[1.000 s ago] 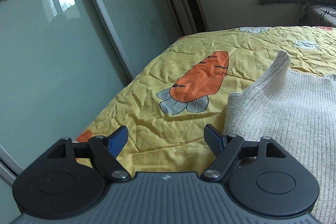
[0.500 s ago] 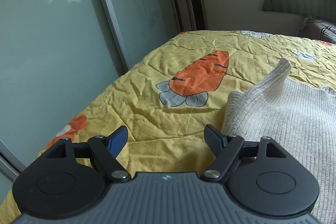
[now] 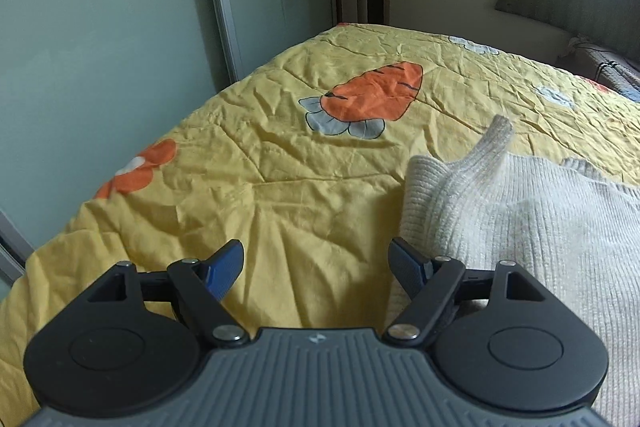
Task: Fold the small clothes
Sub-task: 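Move both open grippers to the end of the folded sweater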
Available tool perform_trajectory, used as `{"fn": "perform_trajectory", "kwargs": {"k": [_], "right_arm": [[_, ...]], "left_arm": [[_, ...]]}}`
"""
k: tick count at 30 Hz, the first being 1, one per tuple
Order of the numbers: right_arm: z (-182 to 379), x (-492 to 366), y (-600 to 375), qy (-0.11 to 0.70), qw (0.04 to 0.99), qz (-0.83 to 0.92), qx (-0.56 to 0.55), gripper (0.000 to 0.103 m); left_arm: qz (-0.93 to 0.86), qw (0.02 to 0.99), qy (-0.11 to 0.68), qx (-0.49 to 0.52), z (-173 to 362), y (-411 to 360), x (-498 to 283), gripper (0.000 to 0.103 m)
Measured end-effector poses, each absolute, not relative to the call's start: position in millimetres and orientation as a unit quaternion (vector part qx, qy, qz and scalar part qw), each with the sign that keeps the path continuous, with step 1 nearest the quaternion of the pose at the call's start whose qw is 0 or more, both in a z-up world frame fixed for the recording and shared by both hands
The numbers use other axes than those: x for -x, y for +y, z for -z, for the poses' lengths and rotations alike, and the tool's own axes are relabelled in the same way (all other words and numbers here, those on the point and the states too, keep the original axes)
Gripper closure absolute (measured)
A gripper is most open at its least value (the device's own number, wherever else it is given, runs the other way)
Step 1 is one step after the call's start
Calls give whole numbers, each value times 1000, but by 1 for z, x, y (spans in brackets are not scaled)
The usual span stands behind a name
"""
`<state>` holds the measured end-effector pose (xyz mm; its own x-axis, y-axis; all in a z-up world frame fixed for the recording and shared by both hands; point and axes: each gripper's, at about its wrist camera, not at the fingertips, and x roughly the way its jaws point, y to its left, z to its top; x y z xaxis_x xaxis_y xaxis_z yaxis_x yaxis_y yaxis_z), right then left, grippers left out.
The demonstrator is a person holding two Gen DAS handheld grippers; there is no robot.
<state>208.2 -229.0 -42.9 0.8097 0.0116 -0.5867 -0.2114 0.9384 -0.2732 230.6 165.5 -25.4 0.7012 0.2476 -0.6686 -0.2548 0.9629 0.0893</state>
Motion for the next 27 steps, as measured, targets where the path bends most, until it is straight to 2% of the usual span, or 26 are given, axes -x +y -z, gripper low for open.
{"fn": "perform_trajectory", "kwargs": {"k": [4,8,16,21,27], "right_arm": [[58,-206,-226,323,933,-76,142,12],[51,-197,-214,327,930,-53,160,11],[27,-173,-139,278,934,-142,176,6],[32,-185,-96,299,926,-188,130,5],[55,-191,-62,325,913,-209,131,3]], "left_arm": [[-132,923,362,10,26,167,-228,24],[-120,923,366,1,24,169,-228,24],[-93,930,355,-28,20,171,-221,23],[-85,934,346,-39,15,172,-213,23],[-81,935,339,-61,13,174,-207,22]]}}
